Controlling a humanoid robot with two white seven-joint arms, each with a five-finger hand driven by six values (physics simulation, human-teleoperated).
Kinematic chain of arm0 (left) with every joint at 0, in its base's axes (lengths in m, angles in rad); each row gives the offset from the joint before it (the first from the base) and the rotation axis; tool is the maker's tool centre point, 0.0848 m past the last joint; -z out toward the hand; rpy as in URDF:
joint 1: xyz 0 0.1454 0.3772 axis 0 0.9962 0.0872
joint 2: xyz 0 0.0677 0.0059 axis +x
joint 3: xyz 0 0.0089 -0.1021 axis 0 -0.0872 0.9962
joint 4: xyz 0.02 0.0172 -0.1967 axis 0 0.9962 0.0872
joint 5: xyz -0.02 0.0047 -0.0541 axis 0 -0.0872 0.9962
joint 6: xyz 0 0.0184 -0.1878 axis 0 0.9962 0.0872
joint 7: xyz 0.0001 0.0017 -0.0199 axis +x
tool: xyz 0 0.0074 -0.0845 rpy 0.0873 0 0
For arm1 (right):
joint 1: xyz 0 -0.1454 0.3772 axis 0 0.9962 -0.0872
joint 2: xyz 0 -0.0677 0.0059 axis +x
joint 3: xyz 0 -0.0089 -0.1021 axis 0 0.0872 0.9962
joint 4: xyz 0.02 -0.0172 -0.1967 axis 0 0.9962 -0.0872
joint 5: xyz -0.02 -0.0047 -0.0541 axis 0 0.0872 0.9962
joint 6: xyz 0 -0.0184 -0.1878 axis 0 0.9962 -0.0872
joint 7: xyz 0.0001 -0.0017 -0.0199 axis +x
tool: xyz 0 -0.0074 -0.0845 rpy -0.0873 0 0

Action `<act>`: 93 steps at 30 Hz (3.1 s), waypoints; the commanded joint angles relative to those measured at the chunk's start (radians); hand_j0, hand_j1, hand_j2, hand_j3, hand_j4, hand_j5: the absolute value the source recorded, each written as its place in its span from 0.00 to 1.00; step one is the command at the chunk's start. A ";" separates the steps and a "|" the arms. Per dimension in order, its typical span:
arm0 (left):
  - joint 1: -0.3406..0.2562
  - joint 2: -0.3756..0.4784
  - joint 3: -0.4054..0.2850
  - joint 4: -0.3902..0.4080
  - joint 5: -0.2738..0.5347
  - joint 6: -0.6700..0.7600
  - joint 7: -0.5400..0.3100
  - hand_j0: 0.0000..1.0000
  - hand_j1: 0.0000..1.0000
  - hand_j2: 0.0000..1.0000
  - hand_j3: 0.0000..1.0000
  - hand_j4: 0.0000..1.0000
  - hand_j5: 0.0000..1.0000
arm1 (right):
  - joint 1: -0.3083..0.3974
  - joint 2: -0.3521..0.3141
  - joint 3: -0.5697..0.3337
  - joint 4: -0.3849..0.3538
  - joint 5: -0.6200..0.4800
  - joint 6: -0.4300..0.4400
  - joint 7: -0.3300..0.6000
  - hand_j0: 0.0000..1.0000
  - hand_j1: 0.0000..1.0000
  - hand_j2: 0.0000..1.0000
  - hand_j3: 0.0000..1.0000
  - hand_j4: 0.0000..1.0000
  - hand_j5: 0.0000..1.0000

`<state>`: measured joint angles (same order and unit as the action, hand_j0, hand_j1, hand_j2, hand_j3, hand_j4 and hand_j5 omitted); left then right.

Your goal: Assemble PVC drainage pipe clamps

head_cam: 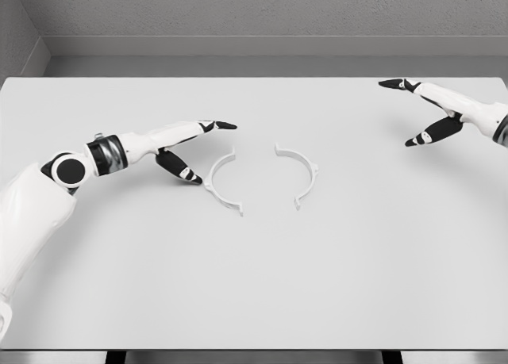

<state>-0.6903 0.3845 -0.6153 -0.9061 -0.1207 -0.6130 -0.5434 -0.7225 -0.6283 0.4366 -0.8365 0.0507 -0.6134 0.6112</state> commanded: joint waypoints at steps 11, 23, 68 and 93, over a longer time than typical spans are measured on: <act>0.000 -0.016 -0.001 -0.005 0.007 0.002 0.000 1.00 1.00 1.00 1.00 1.00 1.00 | -0.002 0.002 0.007 -0.003 -0.008 0.003 0.000 1.00 1.00 1.00 1.00 1.00 1.00; -0.005 -0.038 -0.017 -0.005 0.006 0.002 0.000 1.00 1.00 1.00 1.00 1.00 1.00 | -0.002 0.004 0.007 -0.003 -0.008 0.003 0.000 1.00 1.00 1.00 1.00 1.00 1.00; -0.052 -0.142 0.051 0.047 -0.076 0.002 -0.007 1.00 1.00 1.00 1.00 1.00 1.00 | -0.006 0.006 0.008 -0.003 -0.008 0.003 0.000 1.00 1.00 1.00 1.00 1.00 1.00; -0.060 -0.161 0.055 0.102 -0.120 0.002 -0.007 1.00 1.00 1.00 1.00 1.00 1.00 | -0.006 0.009 0.008 -0.003 -0.008 0.003 0.000 1.00 1.00 1.00 1.00 1.00 1.00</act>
<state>-0.7501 0.2290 -0.5601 -0.8026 -0.2488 -0.6131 -0.5511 -0.7286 -0.6189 0.4460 -0.8384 0.0509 -0.6135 0.6112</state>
